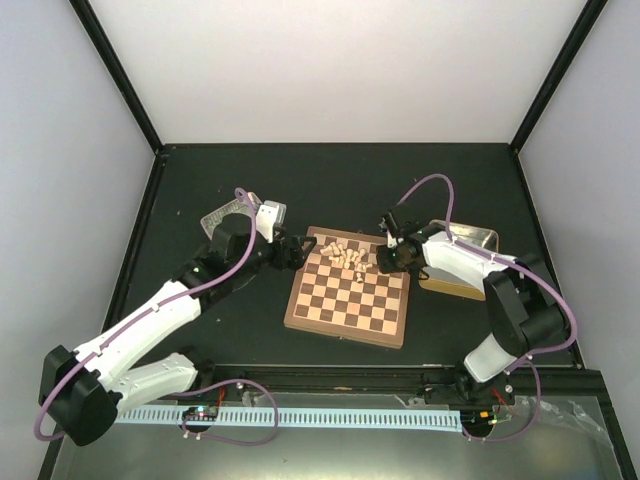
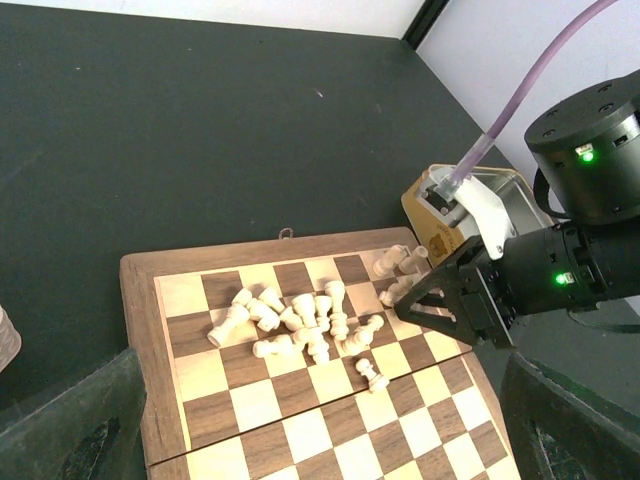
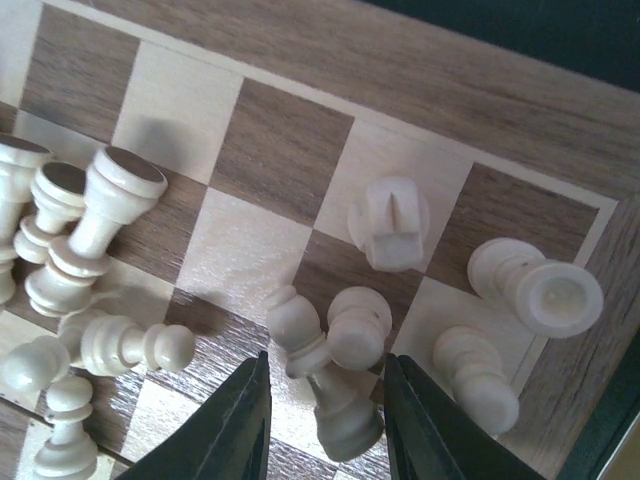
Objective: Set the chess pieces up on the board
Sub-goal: Pick up the chess piece from the chessboard, then place the chess piece on the chessboard.
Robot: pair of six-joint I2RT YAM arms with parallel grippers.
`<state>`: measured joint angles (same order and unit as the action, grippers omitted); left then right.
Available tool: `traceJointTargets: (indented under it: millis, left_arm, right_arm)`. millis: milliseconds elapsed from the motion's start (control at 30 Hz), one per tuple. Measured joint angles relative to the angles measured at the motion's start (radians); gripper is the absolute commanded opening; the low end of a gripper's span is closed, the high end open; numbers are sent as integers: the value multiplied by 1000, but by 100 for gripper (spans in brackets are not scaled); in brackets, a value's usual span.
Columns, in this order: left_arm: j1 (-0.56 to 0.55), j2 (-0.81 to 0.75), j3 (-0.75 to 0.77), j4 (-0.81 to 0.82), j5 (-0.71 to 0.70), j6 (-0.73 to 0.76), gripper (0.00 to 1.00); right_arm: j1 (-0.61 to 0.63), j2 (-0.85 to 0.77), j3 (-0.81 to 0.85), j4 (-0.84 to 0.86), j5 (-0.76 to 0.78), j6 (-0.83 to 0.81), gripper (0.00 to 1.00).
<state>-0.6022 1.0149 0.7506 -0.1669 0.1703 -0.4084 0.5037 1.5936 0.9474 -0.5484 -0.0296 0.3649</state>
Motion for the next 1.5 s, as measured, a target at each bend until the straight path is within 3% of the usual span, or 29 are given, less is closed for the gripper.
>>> traceJointTargets:
  millis: [433,667,867,1233,1500]
  left_arm:
    - [0,9,0,0,14,0,99]
    - [0,13,1,-1,15,0,98]
    - [0,13,1,-1,18,-4,99]
    - [0,13,1,9,63,-39,99]
    - [3,14,26,101,340,-90,94]
  right_arm:
    - [10,0,-21,-13,-19,-13,25]
    - [13,1,-21,-14,-26,-26,15]
    - [24,-11,-24,-21,-73,-58,14]
    - [34,-282,-77,33,-306,-120,14]
    - [34,-510,-111,228,-663,-150,16]
